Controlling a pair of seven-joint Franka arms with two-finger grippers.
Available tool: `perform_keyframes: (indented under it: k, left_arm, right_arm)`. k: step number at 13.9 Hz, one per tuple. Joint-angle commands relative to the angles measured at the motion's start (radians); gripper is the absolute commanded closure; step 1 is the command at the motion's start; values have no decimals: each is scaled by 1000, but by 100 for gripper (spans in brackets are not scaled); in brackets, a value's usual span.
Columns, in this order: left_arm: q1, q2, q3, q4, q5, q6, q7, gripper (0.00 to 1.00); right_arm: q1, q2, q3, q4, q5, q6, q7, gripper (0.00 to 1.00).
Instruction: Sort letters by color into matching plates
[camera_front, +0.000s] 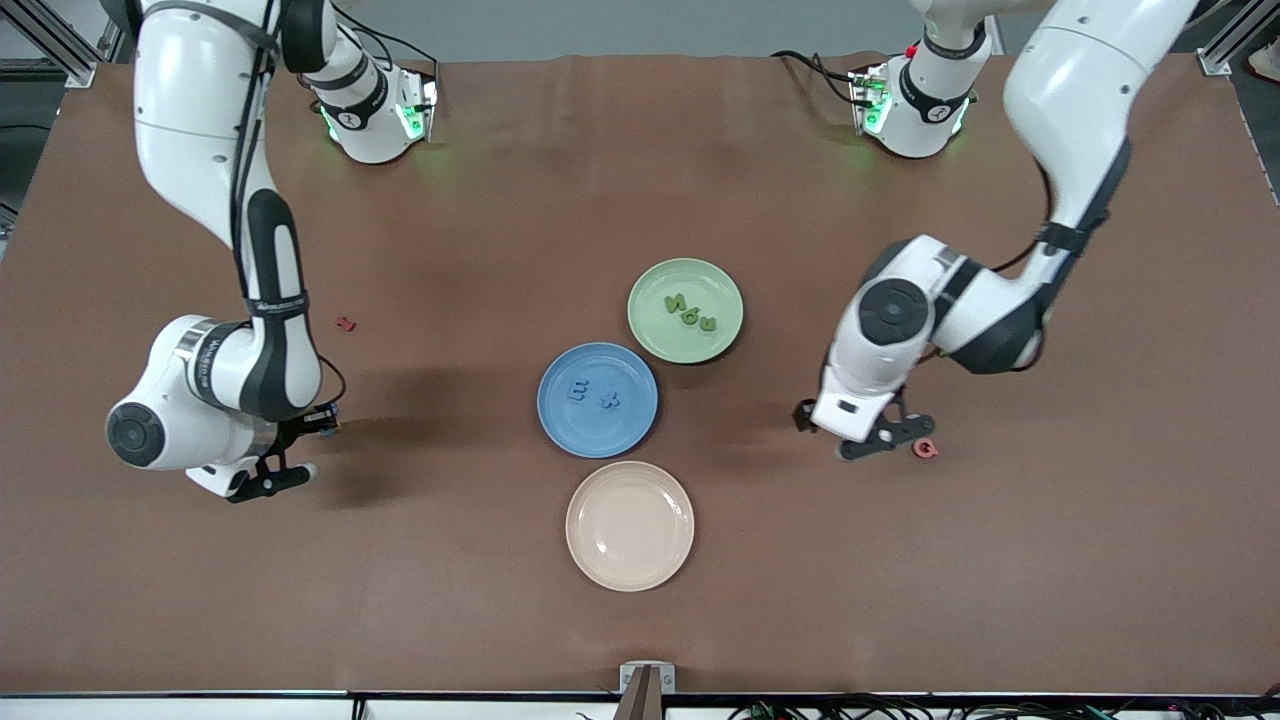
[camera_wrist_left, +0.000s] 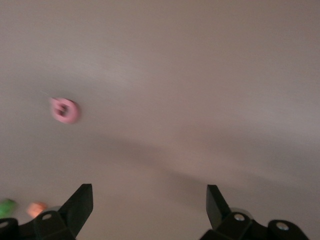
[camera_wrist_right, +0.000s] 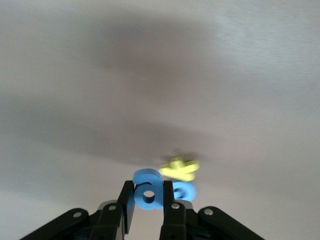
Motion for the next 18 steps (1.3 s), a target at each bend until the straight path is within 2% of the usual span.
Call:
perform_keyframes:
  k: [1,2,3,6,9,12,15,18]
  left_arm:
    - [89,-23,-14,-76,-10,-15,94,0]
    - [116,-34,-16,-99,-10,-17,132,1]
    - [141,-58,-23,-131,-10,-17,169,7]
    - [271,-123,-84,-245,-10,-15,268,8]
    - [426,-138,-187,-319,-2,2,376,17]
    - [492,-146,-209,-392,6,41,430,19]
    - [515,-152,-209,-452,9,97,473,24]
    - [557,-141,-207,-495,96,146,482,31]
  right_arm:
    - [101,-11,-30,14,0,-39,170,89]
    - [133,-13,-29,16,5,-39,237,89]
    - [176,-13,-27,16,14,-39,306,89]
    - [324,-11,-24,21,26,-32,578,89]
    - [440,-1,-24,19,123,-12,750,89]
    - [523,15,-15,18,218,80,886,89]
    - [513,24,77,16,221,183,980,89]
    - [510,45,113,18,223,240,1010,89]
